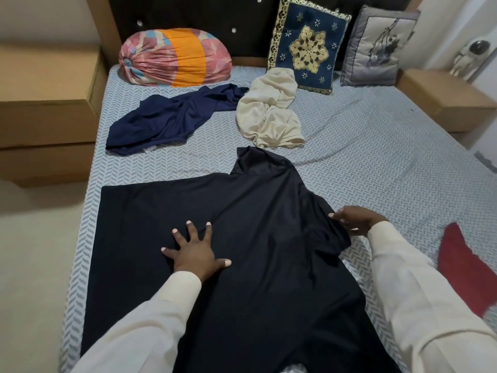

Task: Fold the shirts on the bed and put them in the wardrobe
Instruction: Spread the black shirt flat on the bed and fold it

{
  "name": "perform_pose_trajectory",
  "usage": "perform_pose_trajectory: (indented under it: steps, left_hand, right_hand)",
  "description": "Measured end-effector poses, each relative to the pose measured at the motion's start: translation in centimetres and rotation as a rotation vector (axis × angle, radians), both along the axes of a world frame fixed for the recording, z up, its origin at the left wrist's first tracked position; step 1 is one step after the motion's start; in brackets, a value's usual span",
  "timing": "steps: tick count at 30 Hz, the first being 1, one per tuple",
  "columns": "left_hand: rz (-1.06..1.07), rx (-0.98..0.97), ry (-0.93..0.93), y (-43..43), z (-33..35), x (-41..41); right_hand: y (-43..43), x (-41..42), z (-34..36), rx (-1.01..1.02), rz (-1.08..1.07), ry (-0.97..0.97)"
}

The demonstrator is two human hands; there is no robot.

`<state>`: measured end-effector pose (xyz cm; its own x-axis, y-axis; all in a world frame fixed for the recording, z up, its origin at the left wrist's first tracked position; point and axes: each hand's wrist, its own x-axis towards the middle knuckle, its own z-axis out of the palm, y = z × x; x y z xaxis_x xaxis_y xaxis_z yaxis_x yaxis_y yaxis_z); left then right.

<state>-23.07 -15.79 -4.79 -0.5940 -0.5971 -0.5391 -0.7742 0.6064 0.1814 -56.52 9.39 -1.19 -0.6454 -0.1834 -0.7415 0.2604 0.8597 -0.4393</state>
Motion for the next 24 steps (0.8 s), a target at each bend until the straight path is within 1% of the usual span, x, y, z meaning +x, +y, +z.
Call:
perform_pose_trajectory:
  steps: [2, 6, 7, 9, 10, 12, 13, 14, 16, 19, 21, 23, 24]
  left_hand:
    - [0.001, -0.029, -0.002, 0.1, -0.4, 0.2]
    - [0.016, -0.017, -0.023, 0.0, -0.4, -0.4]
    - [0.020, -0.015, -0.028, 0.0, -0.4, -0.4]
    - [0.034, -0.011, -0.025, -0.1, -0.3, -0.5]
    - [0.036, -0.011, -0.018, 0.0, -0.3, -0.4]
    - [0.038, -0.007, 0.005, 0.1, -0.1, -0.1]
    - [0.042, -0.009, 0.029, 0.1, -0.2, 0.3]
    - [0.036, -0.023, 0.066, 0.4, -0.2, 0.9]
    - [0.029, -0.084, 0.169, 1.3, -0.3, 2.2]
    - [-0.056, -0.202, 0.289, 3.7, -0.9, 4.7]
    - [-0.171, -0.223, 0.291, 6.0, -1.5, 6.4]
    - [-0.249, -0.214, 0.241, 7.6, -1.8, 7.8]
    - [-0.269, -0.220, 0.211, 8.1, -2.1, 8.3]
  right_hand:
    - [0.7, 0.1, 0.1, -0.083, -0.049, -0.033]
    - [2.2, -0.1, 0.2, -0.292, -0.344, 0.159]
    - [2.5, 0.2, 0.0, -0.330, -0.380, 0.206]
    - [2.9, 1.1, -0.6, -0.288, -0.359, 0.239]
    - [3.6, 1.7, -1.1, -0.190, -0.302, 0.282]
    - [5.5, 3.0, -2.9, 0.103, -0.155, 0.432]
    - [6.2, 3.9, -3.8, 0.191, -0.103, 0.520]
    - [7.2, 5.4, -4.4, 0.223, -0.068, 0.548]
    - [8.2, 9.6, -5.1, 0.172, 0.002, 0.543]
    - [8.9, 14.0, -5.3, 0.108, -0.113, 0.503]
    - [9.2, 15.1, -4.9, 0.123, -0.059, 0.451]
    - [10.1, 15.0, -3.9, 0.014, -0.103, 0.435]
    - [10.9, 14.8, -3.3, -0.049, -0.172, 0.456]
